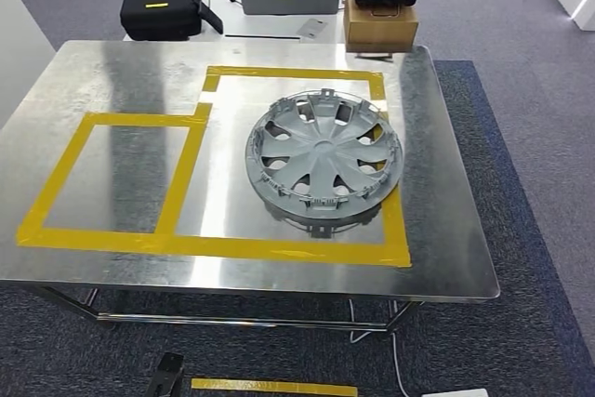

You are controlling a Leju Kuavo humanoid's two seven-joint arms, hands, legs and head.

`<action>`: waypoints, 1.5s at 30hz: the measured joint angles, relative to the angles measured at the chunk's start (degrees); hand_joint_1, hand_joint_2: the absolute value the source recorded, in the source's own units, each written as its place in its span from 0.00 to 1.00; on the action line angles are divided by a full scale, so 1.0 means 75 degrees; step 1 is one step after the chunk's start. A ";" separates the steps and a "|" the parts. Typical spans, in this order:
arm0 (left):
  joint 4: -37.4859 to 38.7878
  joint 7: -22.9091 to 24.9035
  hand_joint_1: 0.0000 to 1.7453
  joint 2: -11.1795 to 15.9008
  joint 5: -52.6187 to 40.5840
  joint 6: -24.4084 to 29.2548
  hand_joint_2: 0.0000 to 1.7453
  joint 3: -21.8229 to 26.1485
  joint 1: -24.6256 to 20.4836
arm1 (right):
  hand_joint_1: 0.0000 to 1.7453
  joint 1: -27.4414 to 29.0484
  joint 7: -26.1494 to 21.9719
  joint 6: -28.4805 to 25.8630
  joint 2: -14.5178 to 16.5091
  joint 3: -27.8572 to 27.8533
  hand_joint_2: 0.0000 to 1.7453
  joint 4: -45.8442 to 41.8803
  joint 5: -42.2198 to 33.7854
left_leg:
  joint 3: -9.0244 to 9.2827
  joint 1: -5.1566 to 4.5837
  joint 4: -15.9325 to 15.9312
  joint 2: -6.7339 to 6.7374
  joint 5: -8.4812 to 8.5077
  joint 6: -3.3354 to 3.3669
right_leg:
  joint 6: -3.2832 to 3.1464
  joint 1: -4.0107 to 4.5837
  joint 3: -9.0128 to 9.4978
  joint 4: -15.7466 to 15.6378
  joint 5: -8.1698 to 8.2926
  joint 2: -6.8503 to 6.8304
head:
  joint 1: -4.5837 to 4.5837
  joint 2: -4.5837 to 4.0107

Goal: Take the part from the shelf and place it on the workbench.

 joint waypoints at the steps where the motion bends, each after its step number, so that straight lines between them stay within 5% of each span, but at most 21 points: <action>1: 0.0000 0.0003 0.00 0.0001 -0.0001 0.0002 0.00 0.0000 0.0001 | 0.00 0.0000 0.0002 -0.0004 0.0000 0.0002 1.00 0.0008 -0.0004 | -0.0003 -0.0008 0.0006 0.0000 0.0008 0.0024 | 0.0024 -0.0010 0.0005 -0.0014 0.0017 0.0000 | -0.0001 0.0000; 3: 0.0000 0.0004 0.00 -0.0002 -0.0005 0.0012 0.00 0.0001 -0.0001 | 0.00 0.0000 0.0003 -0.0009 -0.0002 0.0007 1.00 0.0025 -0.0011 | 0.0017 0.0018 -0.0073 0.0013 0.0085 0.0093 | 0.0077 -0.0004 0.0003 -0.0026 0.0014 0.0001 | 0.0001 0.0000; 5: 0.0000 0.0004 0.00 -0.0012 -0.0006 0.0020 0.00 0.0002 -0.0003 | 0.00 -0.0005 0.0002 -0.0012 -0.0013 0.0013 1.00 0.0034 -0.0017 | 0.0040 0.0071 -0.0193 0.0039 0.0186 0.0173 | 0.0090 0.0020 -0.0146 0.0309 -0.0281 0.0003 | 0.0020 0.0000; 7: 0.0001 0.0004 0.00 -0.0028 -0.0002 0.0022 0.00 0.0004 0.0003 | 0.00 -0.0008 0.0002 -0.0012 -0.0033 0.0026 1.00 0.0036 -0.0031 | 0.0018 0.0085 -0.0225 0.0059 0.0230 0.0211 | 0.0082 0.0028 -0.0515 0.1217 -0.0833 0.0005 | 0.0029 0.0000; 9: 0.0004 0.0004 0.00 -0.0044 0.0001 0.0012 0.00 0.0007 0.0011 | 0.00 0.0002 0.0002 -0.0012 -0.0048 0.0039 1.00 0.0042 -0.0050 | -0.0018 0.0076 -0.0219 0.0071 0.0248 0.0206 | 0.0091 0.0028 -0.0780 0.1967 -0.1115 0.0004 | 0.0024 0.0000; 11: 0.0006 0.0004 0.00 -0.0052 0.0004 -0.0001 0.00 0.0009 0.0012 | 0.00 0.0005 0.0002 -0.0012 -0.0064 0.0050 1.00 0.0045 -0.0063 | -0.0038 0.0077 -0.0204 0.0074 0.0268 0.0180 | 0.0083 0.0027 -0.0529 0.1663 -0.0844 0.0000 | 0.0025 0.0000; 13: 0.0006 0.0005 0.00 -0.0063 0.0004 -0.0007 0.00 0.0009 0.0010 | 0.00 -0.0016 0.0007 -0.0014 -0.0087 0.0060 1.00 0.0046 -0.0064 | -0.0057 0.0074 -0.0168 0.0072 0.0275 0.0129 | 0.0049 0.0034 0.0129 0.0597 -0.0435 -0.0005 | 0.0029 0.0000; 15: 0.0007 0.0010 0.00 -0.0069 0.0004 -0.0007 0.00 0.0013 0.0006 | 0.00 -0.0036 0.0012 -0.0016 -0.0101 0.0068 1.00 0.0048 -0.0059 | -0.0089 0.0060 -0.0118 0.0068 0.0293 0.0039 | -0.0005 0.0061 0.0509 -0.0040 -0.0291 0.0005 | 0.0022 0.0000; 19: 0.0011 0.0023 0.00 -0.0066 0.0004 -0.0001 0.00 0.0026 0.0014 | 0.00 -0.0025 0.0014 -0.0020 -0.0102 0.0076 1.00 0.0062 -0.0074 | -0.0195 0.0083 0.0054 0.0053 0.0229 -0.0177 | -0.0201 0.0064 0.0421 -0.0110 -0.0199 0.0002 | 0.0001 0.0000; 21: 0.0014 0.0026 0.00 -0.0060 0.0004 -0.0001 0.00 0.0031 0.0015 | 0.00 -0.0037 0.0011 -0.0027 -0.0106 0.0095 1.00 0.0068 -0.0074 | -0.0390 0.0117 0.0638 0.0048 -0.0286 -0.0277 | -0.0337 0.0052 0.0311 -0.0131 -0.0092 -0.0018 | -0.0031 0.0000; 23: 0.0015 0.0028 0.00 -0.0062 0.0004 -0.0001 0.00 0.0034 0.0013 | 0.00 -0.0034 0.0010 -0.0032 -0.0112 0.0117 1.00 0.0068 -0.0076 | -0.0638 0.0161 0.1553 0.0048 -0.0911 -0.0341 | -0.0388 0.0071 0.0155 -0.0126 0.0015 -0.0027 | -0.0055 0.0000; 25: 0.0015 0.0028 0.00 -0.0062 0.0004 -0.0001 0.00 0.0036 0.0015 | 0.00 -0.0027 0.0010 -0.0032 -0.0114 0.0125 1.00 0.0068 -0.0079 | -0.0619 0.0193 0.1957 0.0049 -0.1066 -0.0367 | -0.0385 0.0080 -0.0011 -0.0111 0.0134 -0.0032 | -0.0056 0.0000; 26: 0.0015 0.0028 0.00 -0.0062 0.0004 -0.0001 0.00 0.0037 0.0012 | 0.00 -0.0027 0.0010 -0.0032 -0.0114 0.0127 1.00 0.0069 -0.0082 | -0.0425 0.0202 0.1757 0.0049 -0.0918 -0.0367 | -0.0374 0.0081 -0.0092 -0.0101 0.0192 -0.0031 | -0.0057 0.0000; 28: 0.0015 0.0028 0.00 -0.0062 0.0004 -0.0001 0.00 0.0038 -0.0008 | 0.00 -0.0031 0.0010 -0.0032 -0.0114 0.0130 1.00 0.0074 -0.0090 | 0.0251 0.0207 0.0723 0.0048 -0.0498 -0.0328 | -0.0332 0.0081 -0.0228 -0.0078 0.0302 -0.0025 | -0.0059 0.0000; 30: 0.0015 0.0028 0.00 -0.0063 0.0004 -0.0001 0.00 0.0038 -0.0034 | 0.00 -0.0034 0.0007 -0.0032 -0.0114 0.0133 1.00 0.0082 -0.0098 | 0.0778 0.0183 -0.0203 0.0040 -0.0324 -0.0263 | -0.0248 0.0093 -0.0309 -0.0072 0.0420 -0.0021 | -0.0050 0.0000; 33: 0.0015 0.0031 0.00 -0.0072 0.0003 0.0001 0.00 0.0040 -0.0035 | 0.00 -0.0032 0.0004 -0.0033 -0.0117 0.0134 1.00 0.0087 -0.0106 | 0.0795 0.0150 -0.0446 0.0040 -0.0234 -0.0147 | -0.0081 0.0082 -0.0347 -0.0115 0.0600 -0.0018 | -0.0074 0.0000; 35: 0.0015 0.0034 0.00 -0.0077 0.0000 0.0015 0.00 0.0043 -0.0044 | 0.00 -0.0023 0.0006 -0.0035 -0.0130 0.0134 1.00 0.0090 -0.0114 | 0.0661 0.0166 -0.0485 0.0069 -0.0076 -0.0017 | -0.0004 0.0068 -0.0458 0.0056 0.0356 -0.0007 | -0.0068 0.0000; 38: 0.0015 0.0034 0.00 -0.0083 -0.0007 0.0034 0.00 0.0049 -0.0051 | 0.00 -0.0024 0.0009 -0.0038 -0.0146 0.0136 1.00 0.0098 -0.0113 | 0.0386 0.0145 -0.0498 0.0103 0.0163 0.0110 | 0.0042 0.0067 -0.0808 0.1204 -0.0741 0.0002 | -0.0026 0.0000; 39: 0.0015 0.0034 0.00 -0.0086 -0.0007 0.0035 0.00 0.0050 -0.0047 | 0.00 -0.0025 0.0008 -0.0038 -0.0146 0.0136 1.00 0.0101 -0.0110 | 0.0331 0.0134 -0.0493 0.0109 0.0208 0.0117 | 0.0051 0.0068 -0.0875 0.1520 -0.0953 0.0002 | -0.0023 0.0000; 44: 0.0015 0.0034 0.00 -0.0091 -0.0008 0.0034 0.00 0.0050 -0.0043 | 0.00 -0.0027 0.0005 -0.0038 -0.0150 0.0137 1.00 0.0102 -0.0107 | 0.0255 0.0121 -0.0485 0.0119 0.0265 0.0122 | 0.0062 0.0069 -0.0928 0.1853 -0.1081 0.0001 | -0.0023 0.0000; 45: 0.0015 0.0034 0.00 -0.0093 -0.0008 0.0034 0.00 0.0050 -0.0043 | 0.00 -0.0027 0.0003 -0.0038 -0.0160 0.0138 1.00 0.0103 -0.0109 | 0.0151 0.0112 -0.0467 0.0123 0.0333 0.0115 | 0.0058 0.0071 -0.0797 0.1869 -0.0939 0.0001 | -0.0022 0.0000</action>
